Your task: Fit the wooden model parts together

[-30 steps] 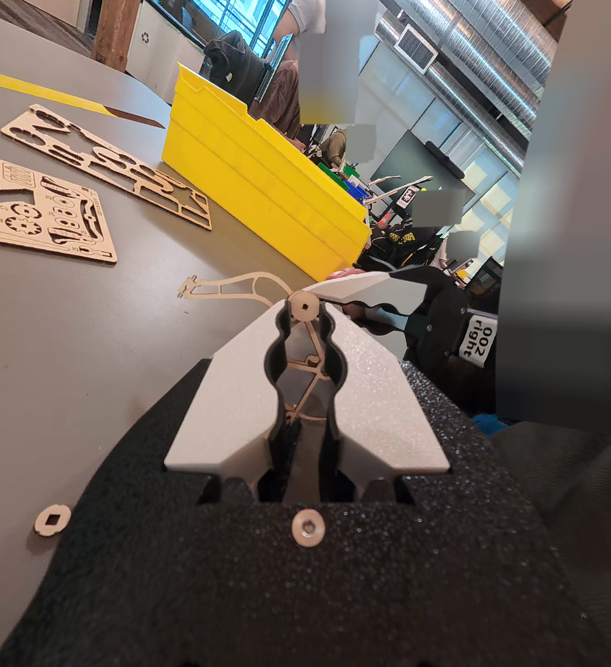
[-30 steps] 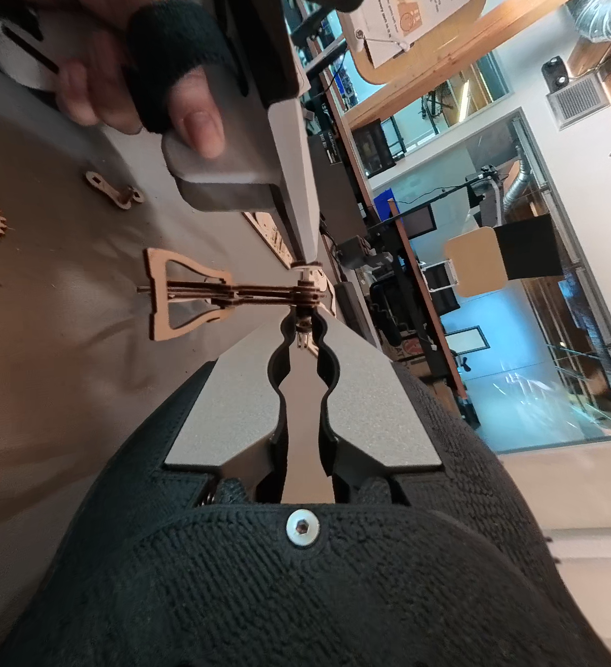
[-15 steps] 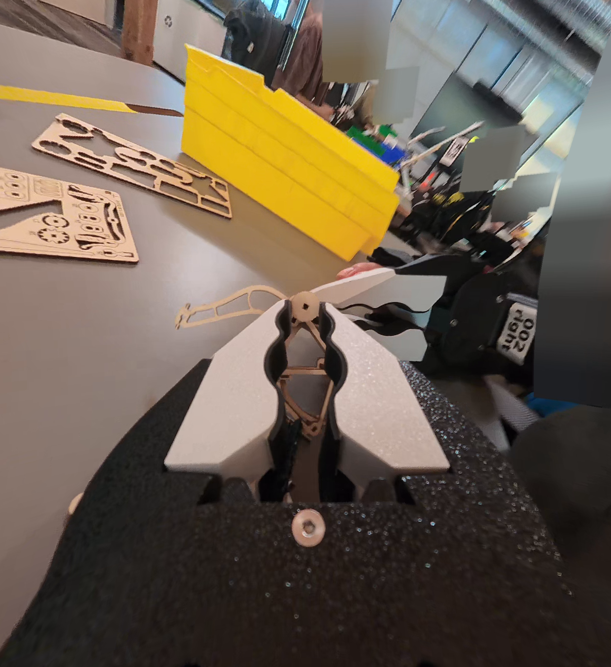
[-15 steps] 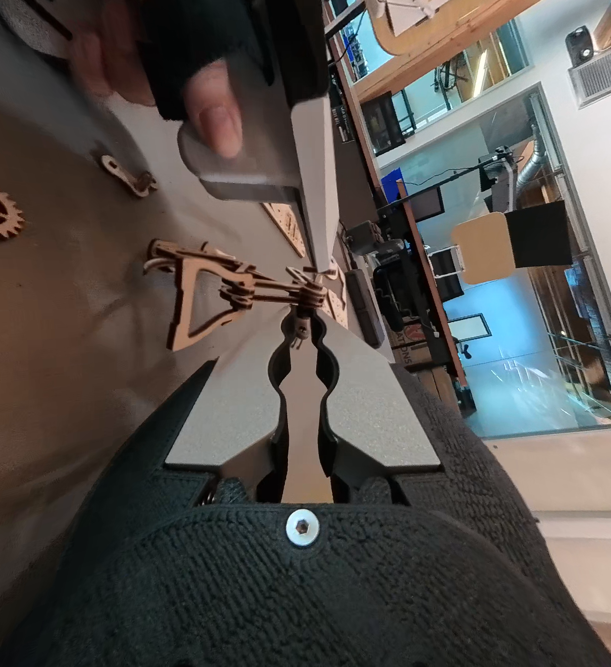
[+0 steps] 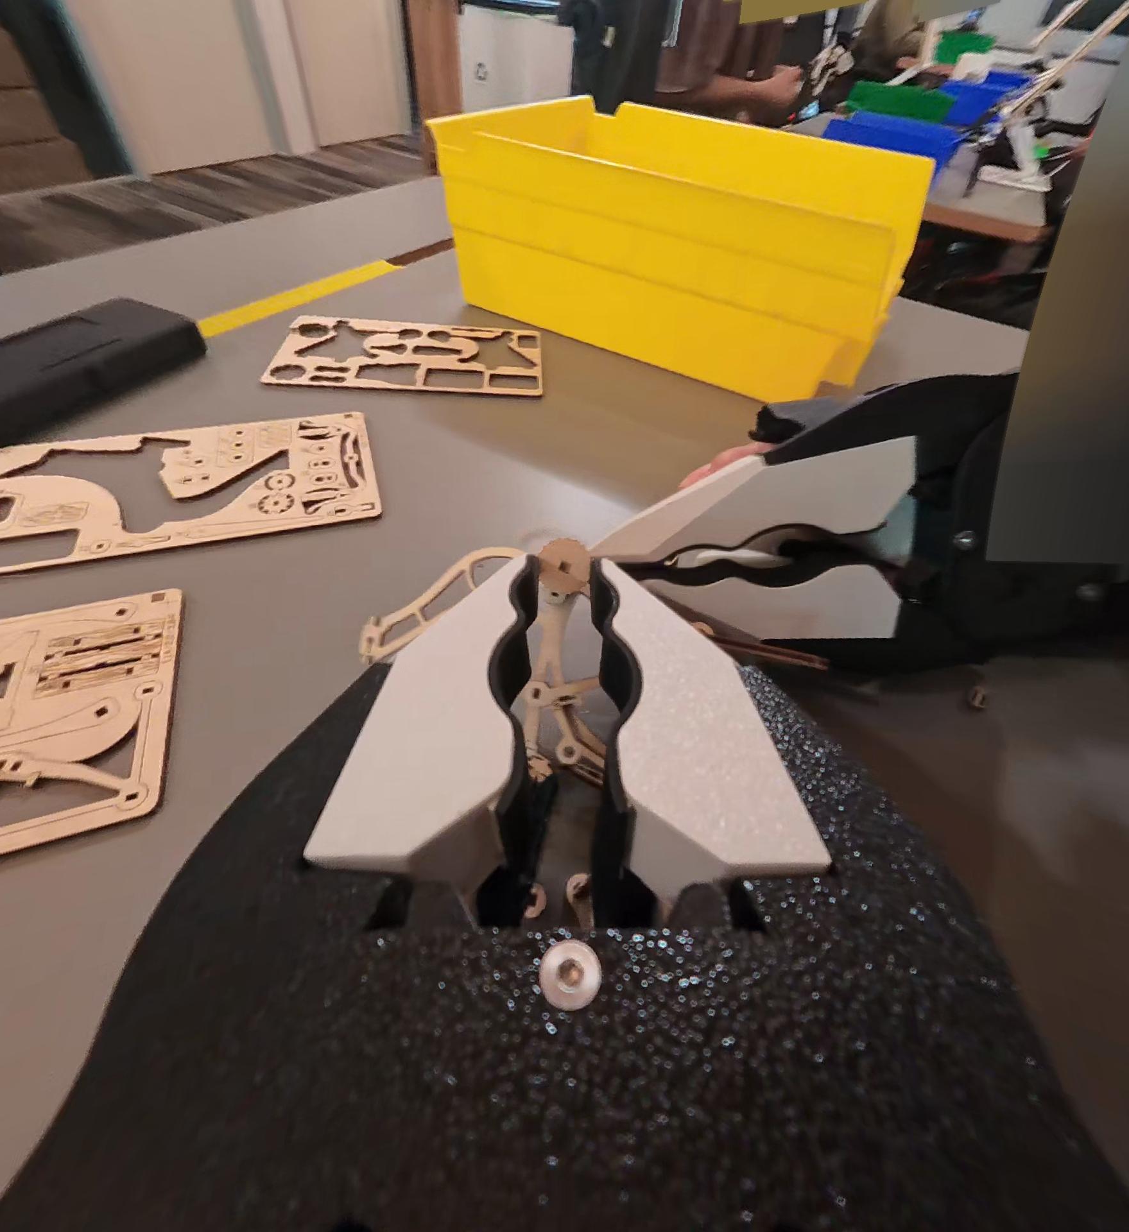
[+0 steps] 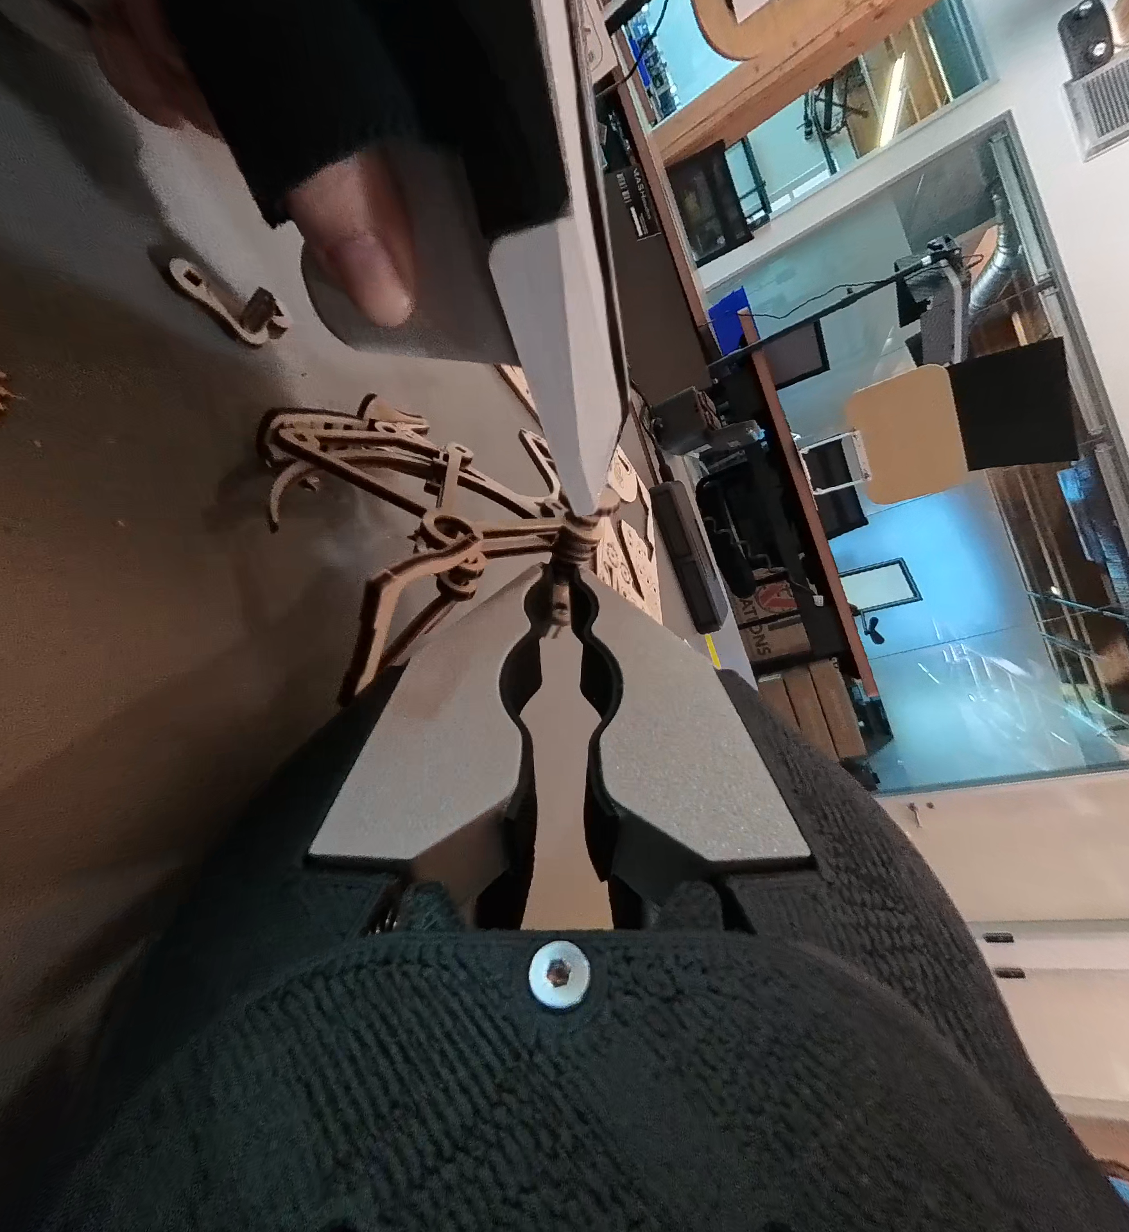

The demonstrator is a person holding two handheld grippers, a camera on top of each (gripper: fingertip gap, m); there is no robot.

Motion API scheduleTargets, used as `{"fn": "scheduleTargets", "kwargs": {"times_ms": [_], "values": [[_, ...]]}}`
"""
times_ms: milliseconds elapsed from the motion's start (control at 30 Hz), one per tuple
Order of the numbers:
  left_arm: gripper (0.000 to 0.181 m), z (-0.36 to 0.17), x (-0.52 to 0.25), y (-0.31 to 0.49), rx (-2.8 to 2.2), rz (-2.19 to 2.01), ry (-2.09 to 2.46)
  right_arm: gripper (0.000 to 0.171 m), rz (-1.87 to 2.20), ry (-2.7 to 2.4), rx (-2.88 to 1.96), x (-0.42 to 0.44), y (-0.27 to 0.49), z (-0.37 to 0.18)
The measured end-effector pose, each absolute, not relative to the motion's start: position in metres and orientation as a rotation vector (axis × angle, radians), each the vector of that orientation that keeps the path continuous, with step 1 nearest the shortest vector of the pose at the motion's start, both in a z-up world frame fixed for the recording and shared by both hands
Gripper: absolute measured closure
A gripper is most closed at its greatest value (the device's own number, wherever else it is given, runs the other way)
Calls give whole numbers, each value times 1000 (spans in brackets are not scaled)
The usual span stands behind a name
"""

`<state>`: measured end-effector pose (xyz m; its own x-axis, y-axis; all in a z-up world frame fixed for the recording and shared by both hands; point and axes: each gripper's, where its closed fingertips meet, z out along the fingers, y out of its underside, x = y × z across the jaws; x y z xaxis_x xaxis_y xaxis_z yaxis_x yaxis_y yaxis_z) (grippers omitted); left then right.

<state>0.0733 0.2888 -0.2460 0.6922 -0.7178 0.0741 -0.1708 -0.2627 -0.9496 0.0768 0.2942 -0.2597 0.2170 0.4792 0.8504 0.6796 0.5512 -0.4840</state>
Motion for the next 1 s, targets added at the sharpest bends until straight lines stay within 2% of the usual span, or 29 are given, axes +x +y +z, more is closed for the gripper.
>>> {"fn": "scheduleTargets", "kwargs": {"times_ms": [300,467,633,1000], "values": [[168,-236,62,289,-1752,-674,630,171,-154,-1364,-1078,81,299,-252],[168,-231,52,288,-1706,-667,629,171,109,-1232,-1228,96,311,-241],[168,-227,55,281,-1641,-611,710,161,352,-1244,-1271,97,302,-236],[168,-204,48,275,-1461,-606,663,154,396,-1355,-1250,88,291,-244]]}}
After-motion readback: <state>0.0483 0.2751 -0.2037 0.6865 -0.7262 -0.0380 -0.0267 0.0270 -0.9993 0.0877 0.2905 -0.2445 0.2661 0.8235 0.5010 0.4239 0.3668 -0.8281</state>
